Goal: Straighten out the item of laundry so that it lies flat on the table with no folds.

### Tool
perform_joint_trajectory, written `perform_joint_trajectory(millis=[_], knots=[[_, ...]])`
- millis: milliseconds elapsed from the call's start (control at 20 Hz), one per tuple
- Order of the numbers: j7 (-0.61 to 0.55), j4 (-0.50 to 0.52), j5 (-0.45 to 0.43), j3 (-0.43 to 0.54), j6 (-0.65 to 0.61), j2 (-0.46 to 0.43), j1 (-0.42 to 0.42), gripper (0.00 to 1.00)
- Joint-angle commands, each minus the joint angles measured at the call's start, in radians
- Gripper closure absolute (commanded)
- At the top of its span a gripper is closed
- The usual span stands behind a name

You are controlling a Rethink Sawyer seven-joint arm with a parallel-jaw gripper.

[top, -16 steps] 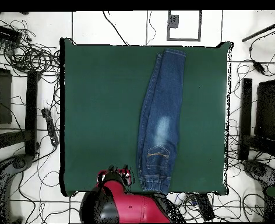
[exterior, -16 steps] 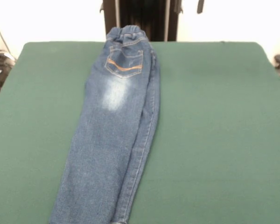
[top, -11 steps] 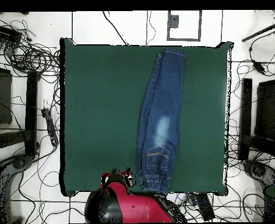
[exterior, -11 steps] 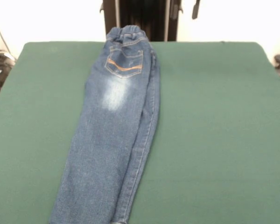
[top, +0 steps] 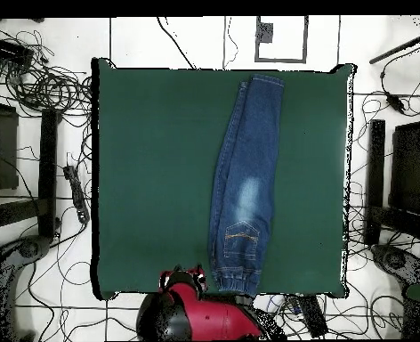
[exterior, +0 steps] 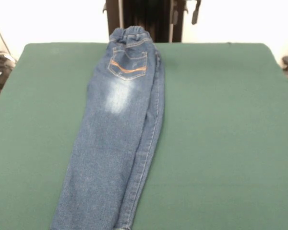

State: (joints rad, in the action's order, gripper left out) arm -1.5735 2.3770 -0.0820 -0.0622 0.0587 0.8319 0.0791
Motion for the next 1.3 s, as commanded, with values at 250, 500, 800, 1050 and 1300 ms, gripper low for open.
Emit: perform_joint_trajectory(millis=[250,500,800,1050,1300], knots=[[-0.227,0.060,-0.008,0.062,0.061,-0.026,0.019,0.00],[-0.225,0.062,-0.008,0.063,0.069,-0.030,0.021,0.00],[-0.223,0.064,-0.007,0.065,0.071,-0.029,0.024,0.00],[-0.223,0.065,-0.008,0.066,0.072,-0.029,0.025,0.00],[-0.224,0.066,-0.009,0.066,0.076,-0.031,0.026,0.00]])
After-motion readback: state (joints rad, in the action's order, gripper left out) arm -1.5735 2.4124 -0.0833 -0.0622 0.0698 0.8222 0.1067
